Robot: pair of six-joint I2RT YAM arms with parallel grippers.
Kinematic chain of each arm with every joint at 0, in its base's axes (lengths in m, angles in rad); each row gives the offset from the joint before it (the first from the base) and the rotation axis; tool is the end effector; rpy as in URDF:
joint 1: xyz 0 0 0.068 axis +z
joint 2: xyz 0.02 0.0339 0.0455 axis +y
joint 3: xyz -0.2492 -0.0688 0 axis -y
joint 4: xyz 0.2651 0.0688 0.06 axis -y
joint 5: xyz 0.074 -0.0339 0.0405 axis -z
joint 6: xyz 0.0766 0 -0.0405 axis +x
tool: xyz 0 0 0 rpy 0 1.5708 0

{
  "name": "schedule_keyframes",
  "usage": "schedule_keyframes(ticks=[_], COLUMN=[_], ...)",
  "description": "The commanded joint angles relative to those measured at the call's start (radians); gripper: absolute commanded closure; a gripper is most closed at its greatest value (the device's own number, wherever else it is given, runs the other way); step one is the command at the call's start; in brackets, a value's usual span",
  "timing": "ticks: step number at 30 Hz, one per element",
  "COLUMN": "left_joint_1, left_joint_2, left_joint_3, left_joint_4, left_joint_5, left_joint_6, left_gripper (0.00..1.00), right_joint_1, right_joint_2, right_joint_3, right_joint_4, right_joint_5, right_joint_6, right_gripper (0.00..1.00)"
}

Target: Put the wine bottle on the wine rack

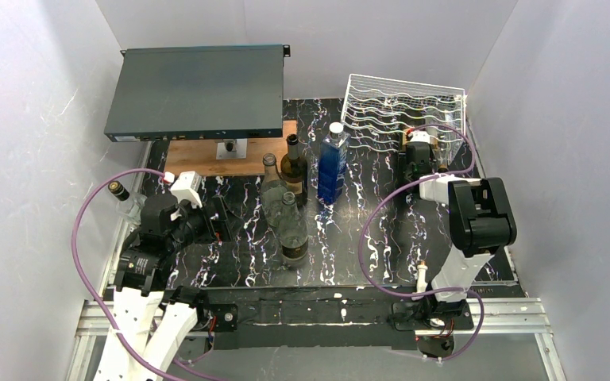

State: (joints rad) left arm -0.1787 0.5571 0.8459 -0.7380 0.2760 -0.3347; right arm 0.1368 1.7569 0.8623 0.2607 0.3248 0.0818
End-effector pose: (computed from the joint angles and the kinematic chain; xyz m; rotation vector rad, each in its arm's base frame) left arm 0.1720 -0.0523 0.3141 0.0185 2.0541 -0.6012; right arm 0.3966 0.0299 0.1024 0.1201 2.1729 -0.2335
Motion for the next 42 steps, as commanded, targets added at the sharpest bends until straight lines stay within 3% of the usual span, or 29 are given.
schedule_keyframes(ticks=[1, 24, 25, 27, 31, 36, 39, 42], left_joint_1=[-0.002, -0.001, -0.001, -0.002, -0.002, -0.002, -0.002, -0.001], left_joint_2=[0.008, 0.007, 0.007, 0.005, 0.003, 0.005, 0.003, 0.001], left_joint_3=[0.004, 0.001, 0.001, 0.001, 0.001, 0.001, 0.001, -0.001], left_joint_4=[-0.009, -0.005, -0.004, -0.004, -0.004, -0.004, -0.004, -0.003], left_joint_5=[-0.004, 0.002, 0.003, 0.002, 0.002, 0.005, 0.005, 0.005], left_joint_6=[0.002, 0.003, 0.003, 0.003, 0.003, 0.003, 0.003, 0.003], left_gripper=[0.01, 0.01, 0.01, 0.01, 0.01, 0.01, 0.01, 0.01], right_joint_1=[-0.006, -0.035, -0.036, -0.039, -0.039, -0.039, -0.039, -0.039], right_joint_2=[0.006, 0.160, 0.163, 0.169, 0.176, 0.180, 0.157, 0.143], right_joint_3=[0.111, 0.324, 0.329, 0.336, 0.345, 0.364, 0.346, 0.341], right_joint_4=[0.176, -0.021, -0.032, -0.047, -0.066, -0.123, -0.137, -0.189], right_joint_5=[0.050, 0.065, 0.064, 0.048, 0.039, 0.022, 0.010, 0.017], right_joint_6=[-0.031, -0.046, -0.042, -0.034, -0.022, -0.025, -0.027, -0.013], right_gripper=[0.99, 0.97, 0.93, 0.74, 0.64, 0.30, 0.19, 0.13])
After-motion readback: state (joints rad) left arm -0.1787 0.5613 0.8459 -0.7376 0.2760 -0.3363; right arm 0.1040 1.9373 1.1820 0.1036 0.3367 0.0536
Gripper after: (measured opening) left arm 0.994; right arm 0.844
